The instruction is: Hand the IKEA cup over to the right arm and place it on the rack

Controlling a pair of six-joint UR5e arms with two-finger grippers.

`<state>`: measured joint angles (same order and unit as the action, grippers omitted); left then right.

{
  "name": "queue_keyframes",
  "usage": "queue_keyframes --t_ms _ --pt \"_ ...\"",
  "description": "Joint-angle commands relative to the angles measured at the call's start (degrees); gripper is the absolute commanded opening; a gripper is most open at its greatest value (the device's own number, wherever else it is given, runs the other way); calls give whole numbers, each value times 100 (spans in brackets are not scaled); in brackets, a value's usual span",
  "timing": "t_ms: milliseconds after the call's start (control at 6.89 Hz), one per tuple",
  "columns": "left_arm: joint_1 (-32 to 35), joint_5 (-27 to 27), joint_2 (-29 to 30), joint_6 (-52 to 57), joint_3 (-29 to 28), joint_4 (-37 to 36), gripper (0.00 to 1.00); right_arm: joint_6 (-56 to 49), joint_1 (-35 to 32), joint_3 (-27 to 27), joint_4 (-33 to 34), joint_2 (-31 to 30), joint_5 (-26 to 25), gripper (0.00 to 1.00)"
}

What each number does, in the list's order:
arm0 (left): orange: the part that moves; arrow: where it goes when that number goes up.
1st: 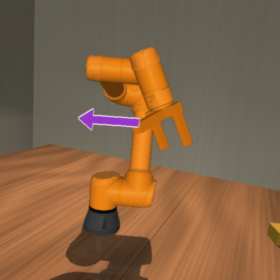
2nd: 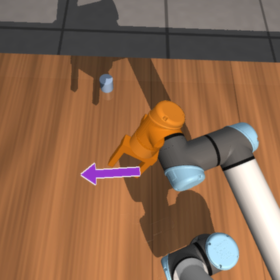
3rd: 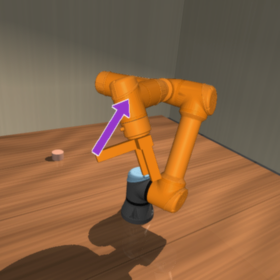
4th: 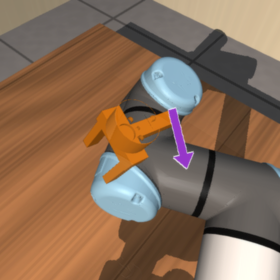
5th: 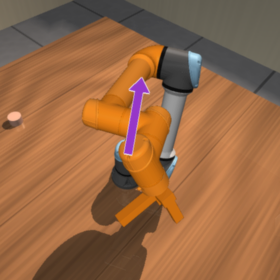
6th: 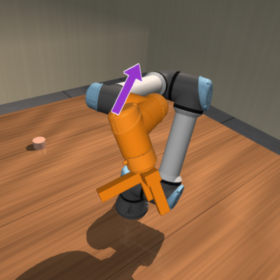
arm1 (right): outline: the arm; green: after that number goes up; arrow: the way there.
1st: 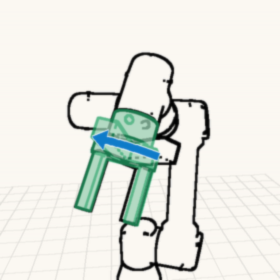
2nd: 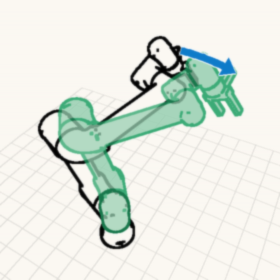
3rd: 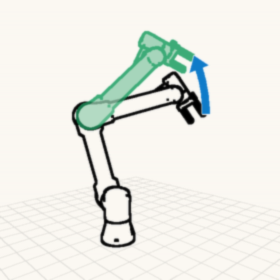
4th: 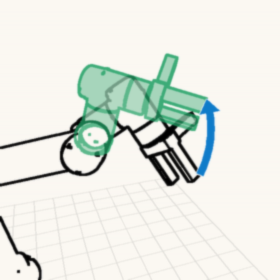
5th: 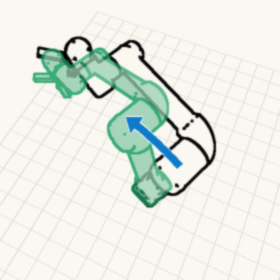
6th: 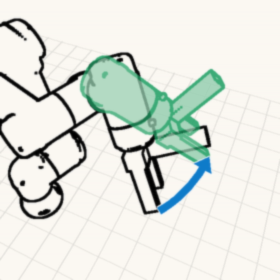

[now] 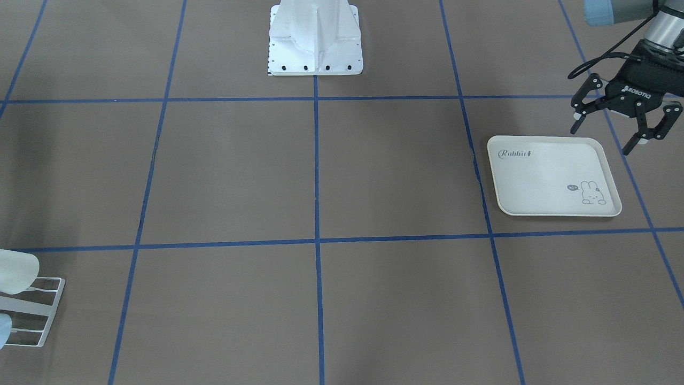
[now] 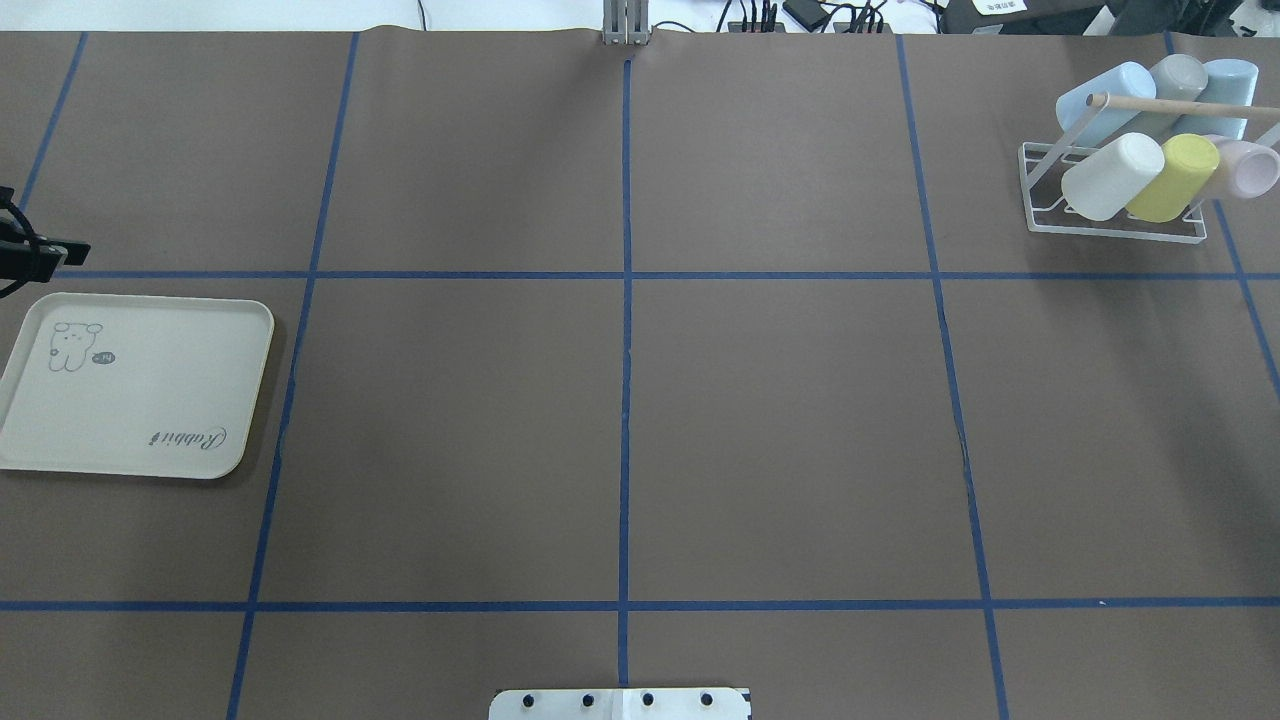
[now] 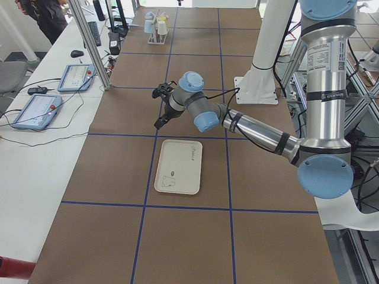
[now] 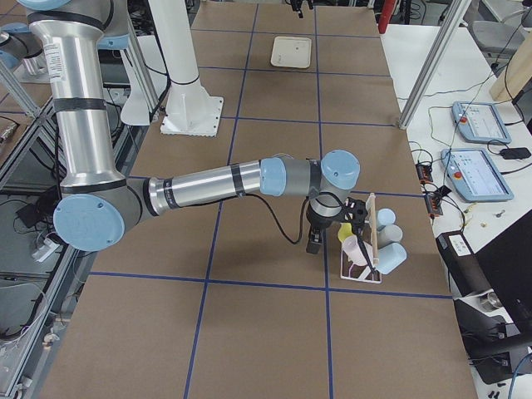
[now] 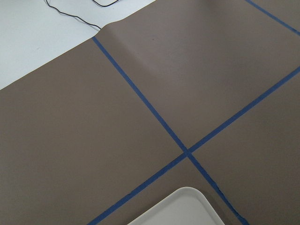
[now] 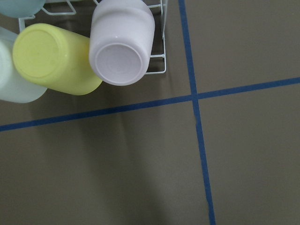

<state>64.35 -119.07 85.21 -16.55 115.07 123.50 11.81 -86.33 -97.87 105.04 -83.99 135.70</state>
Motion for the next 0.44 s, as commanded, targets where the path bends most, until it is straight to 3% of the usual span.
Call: queue_keyframes --t_ms 0,290 --pt "173 -28 -224 3 -412 -97 100 -3 -24 -30 104 -56 9 100" --pt "848 -535 -233 12 -617 -527 100 -3 -24 -22 78 -56 9 100"
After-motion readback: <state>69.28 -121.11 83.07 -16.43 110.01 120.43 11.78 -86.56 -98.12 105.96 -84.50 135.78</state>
